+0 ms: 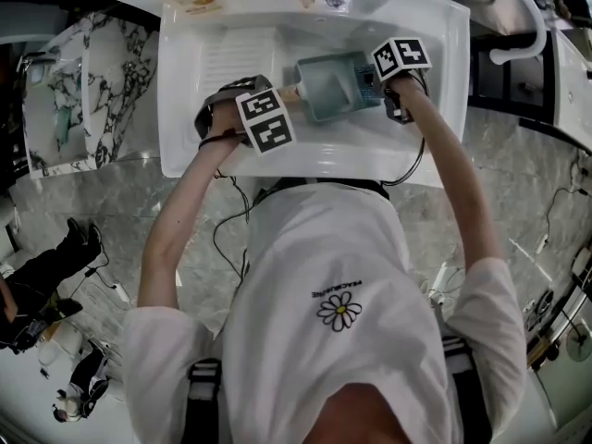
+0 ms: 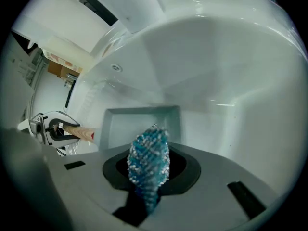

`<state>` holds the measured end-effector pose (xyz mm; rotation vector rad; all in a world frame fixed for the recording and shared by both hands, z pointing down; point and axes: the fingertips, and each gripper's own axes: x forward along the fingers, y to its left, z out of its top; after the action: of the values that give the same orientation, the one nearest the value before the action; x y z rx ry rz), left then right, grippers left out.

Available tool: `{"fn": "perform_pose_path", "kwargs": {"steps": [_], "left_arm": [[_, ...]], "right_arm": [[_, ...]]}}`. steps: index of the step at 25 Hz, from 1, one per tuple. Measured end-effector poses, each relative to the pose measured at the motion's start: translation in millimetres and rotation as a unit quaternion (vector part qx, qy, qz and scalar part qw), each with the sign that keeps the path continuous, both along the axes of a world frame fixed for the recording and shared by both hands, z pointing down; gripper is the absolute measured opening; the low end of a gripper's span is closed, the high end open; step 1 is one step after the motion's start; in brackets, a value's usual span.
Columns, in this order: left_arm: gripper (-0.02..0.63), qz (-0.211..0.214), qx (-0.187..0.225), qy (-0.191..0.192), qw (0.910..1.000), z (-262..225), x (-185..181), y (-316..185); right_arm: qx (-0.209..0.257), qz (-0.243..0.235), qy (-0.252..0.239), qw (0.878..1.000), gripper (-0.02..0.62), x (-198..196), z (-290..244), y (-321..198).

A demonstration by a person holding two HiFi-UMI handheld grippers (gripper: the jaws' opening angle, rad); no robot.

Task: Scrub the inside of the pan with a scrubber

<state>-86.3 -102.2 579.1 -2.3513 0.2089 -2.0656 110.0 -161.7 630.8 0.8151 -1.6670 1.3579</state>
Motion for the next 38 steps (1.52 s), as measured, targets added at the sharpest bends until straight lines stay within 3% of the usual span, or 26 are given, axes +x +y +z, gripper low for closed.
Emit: {"fn": "perform_pose_path", "kwargs": {"steps": [6,17,28,38], "left_arm": [[0.141,-0.002,0.001,-0.002,1.0,0.8,0.4,-0.1],[0.143,-0.005,0.003,-0.004,1.0,0.8,0.7,-0.7],[0.141,-0.005,0.003,-0.009,0.9999,1.5,-0.7,-1.3],[0.141,-0.004,0.006,-0.012,0.9999,0.5,-2.1,-0.3]], "right_arm": [[-0.005,-0.02,0.059,0.998,0.066,28.9,27.0,15.3],[-0.011,-0.044,0.08,0.996,0.066,19.7,43.4,16.0],[-0.011,-0.062,0.089,0.994,0.067,16.0,45.4,16.6],[-0.022,-0.067,0.057,0.996,0.066,-10.7,35.8,24.1]]}}
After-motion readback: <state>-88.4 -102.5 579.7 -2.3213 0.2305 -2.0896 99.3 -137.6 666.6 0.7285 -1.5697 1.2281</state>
